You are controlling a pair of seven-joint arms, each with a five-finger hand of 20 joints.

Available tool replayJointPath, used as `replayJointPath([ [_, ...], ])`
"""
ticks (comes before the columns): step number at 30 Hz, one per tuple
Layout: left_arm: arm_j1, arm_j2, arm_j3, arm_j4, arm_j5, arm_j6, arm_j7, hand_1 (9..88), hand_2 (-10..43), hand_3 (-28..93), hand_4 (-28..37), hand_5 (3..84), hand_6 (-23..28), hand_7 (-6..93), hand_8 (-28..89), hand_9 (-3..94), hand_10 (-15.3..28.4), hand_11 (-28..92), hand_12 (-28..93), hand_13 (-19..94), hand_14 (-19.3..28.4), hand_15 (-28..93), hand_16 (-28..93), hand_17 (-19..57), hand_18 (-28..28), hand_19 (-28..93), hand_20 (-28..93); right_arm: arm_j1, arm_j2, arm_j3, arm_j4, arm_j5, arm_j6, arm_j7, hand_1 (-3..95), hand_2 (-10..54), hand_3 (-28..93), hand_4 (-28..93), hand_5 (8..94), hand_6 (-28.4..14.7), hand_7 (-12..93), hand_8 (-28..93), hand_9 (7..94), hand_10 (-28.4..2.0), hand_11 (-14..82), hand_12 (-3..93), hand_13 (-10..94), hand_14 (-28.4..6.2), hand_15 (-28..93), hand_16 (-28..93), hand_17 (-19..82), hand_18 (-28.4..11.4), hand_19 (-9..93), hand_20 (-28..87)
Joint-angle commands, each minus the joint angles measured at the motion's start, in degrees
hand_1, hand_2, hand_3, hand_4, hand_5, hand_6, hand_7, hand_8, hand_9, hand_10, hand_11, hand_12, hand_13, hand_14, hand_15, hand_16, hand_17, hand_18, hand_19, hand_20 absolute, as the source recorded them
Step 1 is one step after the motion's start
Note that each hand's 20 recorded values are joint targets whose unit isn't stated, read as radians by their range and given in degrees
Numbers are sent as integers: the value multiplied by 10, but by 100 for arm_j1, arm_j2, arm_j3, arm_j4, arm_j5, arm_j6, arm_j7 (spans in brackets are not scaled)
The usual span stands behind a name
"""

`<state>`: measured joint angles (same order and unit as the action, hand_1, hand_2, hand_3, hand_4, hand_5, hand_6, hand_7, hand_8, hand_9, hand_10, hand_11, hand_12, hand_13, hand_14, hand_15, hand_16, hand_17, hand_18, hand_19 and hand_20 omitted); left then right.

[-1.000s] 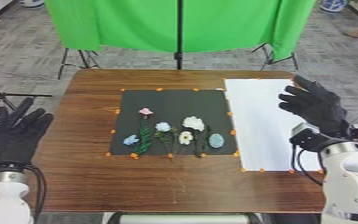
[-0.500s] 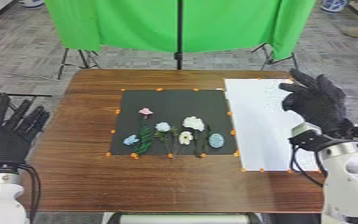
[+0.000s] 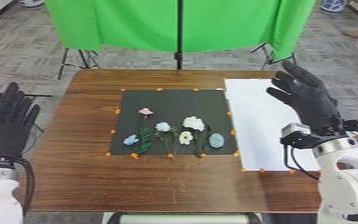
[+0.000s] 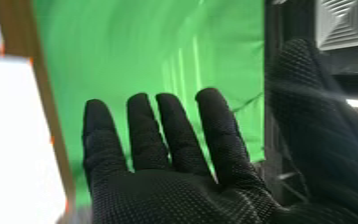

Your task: Arrange flowers

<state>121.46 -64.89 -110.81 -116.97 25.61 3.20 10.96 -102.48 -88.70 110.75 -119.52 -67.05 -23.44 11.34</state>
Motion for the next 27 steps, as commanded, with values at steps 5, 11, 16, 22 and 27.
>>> replayJointPath([
  [5,114,-55,-23,-59,-278,19,131,194,82,690,-282,284,47,-14,-62,174,96,-45,102,100,73,16,-43,-9,59,75,104,9,-81,-240,28,284,-229,295,107,39,658,-282,302,-28,77,-88,337,-132,22,113,277,-149,55,201,167,-183,152,173],
  [11,101,-83,79,-49,-327,12,109,198,89,710,-283,280,47,-13,-63,194,102,-29,103,129,81,33,-36,-5,64,82,105,37,-4,-237,-14,226,-121,192,101,51,687,-282,310,-29,75,-87,337,-131,22,108,253,-128,36,181,152,-159,141,169],
  [16,158,-113,40,-101,-328,110,84,226,77,717,-283,265,46,0,-65,209,116,-13,99,176,100,70,-30,12,79,117,119,22,-14,-286,-26,279,-9,206,108,37,716,-282,313,-31,77,-86,336,-134,23,106,255,-124,40,171,153,-151,136,170],
  [22,107,-137,55,-85,-396,149,70,246,73,723,-283,240,41,26,-74,317,133,51,111,250,118,125,-29,0,107,146,128,42,32,-349,-13,227,83,177,131,24,738,-273,319,-30,82,-87,338,-132,24,108,261,-129,50,170,154,-159,148,179],
  [27,51,-153,102,-55,-466,169,-22,249,80,722,-283,264,49,35,-78,503,163,234,162,286,122,147,-37,2,113,154,126,53,66,-373,-25,164,211,73,146,17,744,-266,400,-44,102,-96,351,-130,28,110,267,-127,54,168,154,-161,154,181],
])
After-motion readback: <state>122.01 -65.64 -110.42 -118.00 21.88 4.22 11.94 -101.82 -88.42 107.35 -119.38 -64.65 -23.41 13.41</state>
